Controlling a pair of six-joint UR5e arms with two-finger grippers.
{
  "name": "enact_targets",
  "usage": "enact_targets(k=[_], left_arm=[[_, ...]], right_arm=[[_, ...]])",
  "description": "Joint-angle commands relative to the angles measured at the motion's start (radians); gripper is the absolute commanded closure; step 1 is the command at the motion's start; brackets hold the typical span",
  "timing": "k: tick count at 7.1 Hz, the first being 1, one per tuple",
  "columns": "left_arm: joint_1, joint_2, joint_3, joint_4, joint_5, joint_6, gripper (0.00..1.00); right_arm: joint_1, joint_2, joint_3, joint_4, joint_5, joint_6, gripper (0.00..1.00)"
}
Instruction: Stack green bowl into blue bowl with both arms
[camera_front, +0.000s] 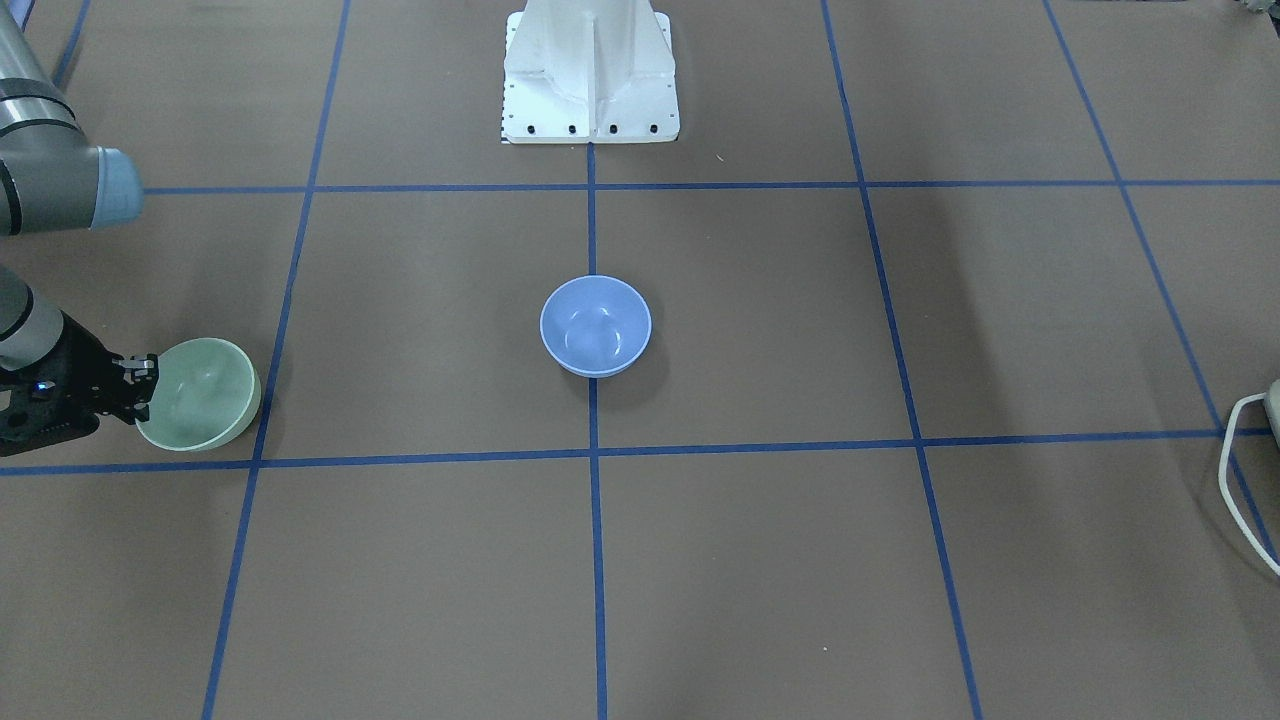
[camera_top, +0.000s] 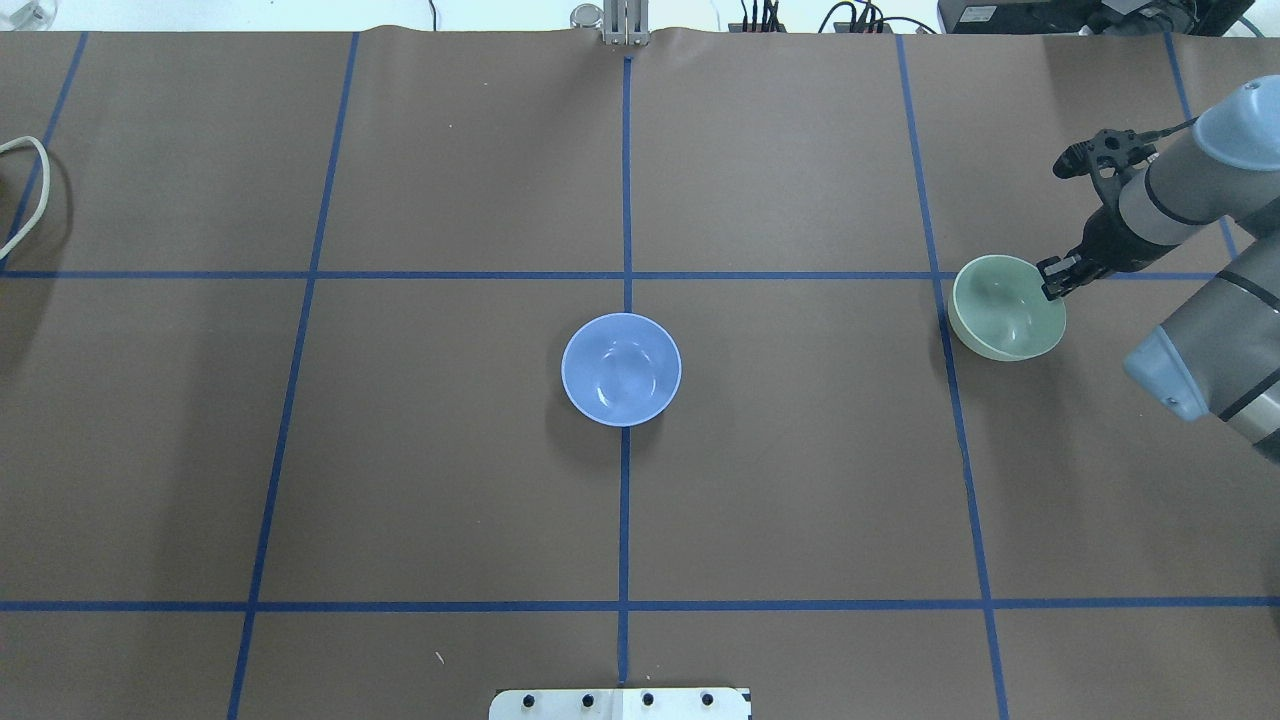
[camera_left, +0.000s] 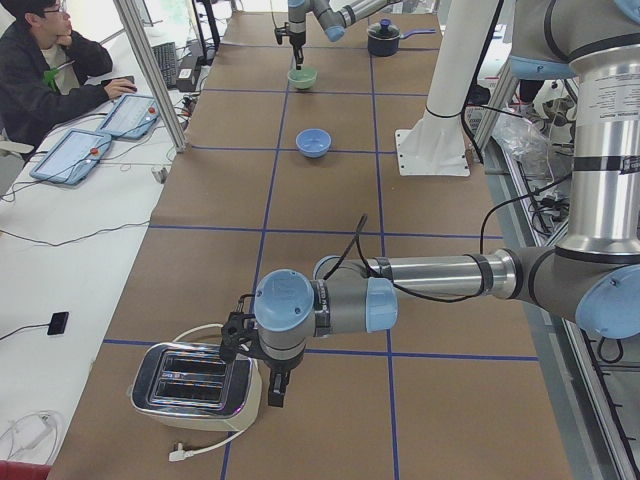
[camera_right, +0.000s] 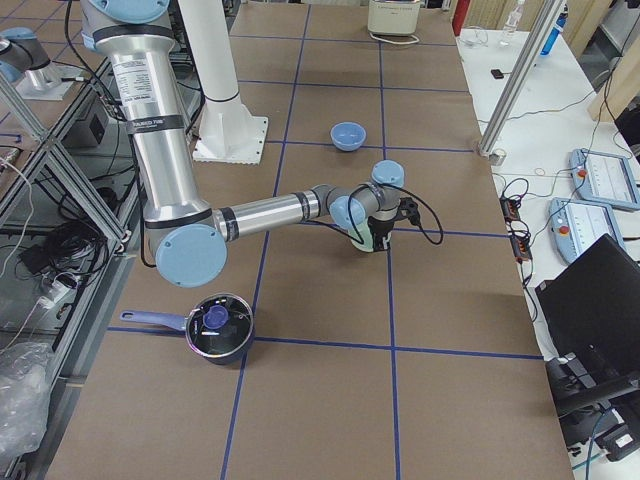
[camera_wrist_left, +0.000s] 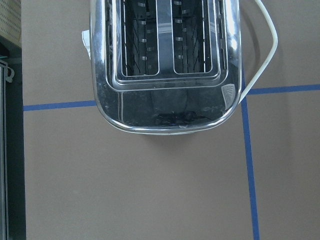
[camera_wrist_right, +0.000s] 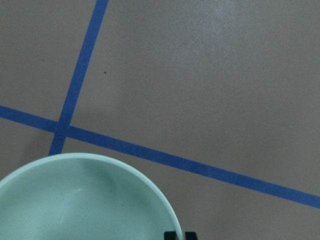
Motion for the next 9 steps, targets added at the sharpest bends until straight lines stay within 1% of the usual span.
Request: enact_targets(k=[1, 3, 5, 6, 7, 8, 9], left_arm=[[0.0, 0.002, 0.0, -0.004, 0.0, -0.002, 0.02], [0.0, 0.002, 0.002, -0.004, 0.0, -0.002, 0.02], [0.0, 0.002, 0.002, -0.004, 0.0, -0.004, 0.02], [0.0, 0.002, 0.002, -0.004, 0.0, -0.004, 0.02], [0.0, 0.002, 0.002, -0.004, 0.0, -0.004, 0.02], [0.0, 0.002, 0.002, -0.004, 0.0, -0.004, 0.02], [0.0, 0.002, 0.002, -0.004, 0.0, -0.004, 0.02]], right_arm=[[0.0, 0.007, 0.002, 0.0, 0.001, 0.0, 0.65], [0.0, 0.001, -0.001, 0.0, 0.001, -0.002, 0.64], [-0.002, 0.003, -0.01, 0.0, 0.001, 0.0, 0.66], [-0.002, 0.007, -0.021, 0.0, 0.001, 0.0, 0.7], [-0.002, 0.011, -0.021, 0.0, 0.001, 0.001, 0.81], [-0.002, 0.011, -0.019, 0.0, 0.003, 0.004, 1.0], [0.0, 0.015, -0.012, -0.001, 0.053, 0.01, 1.0]])
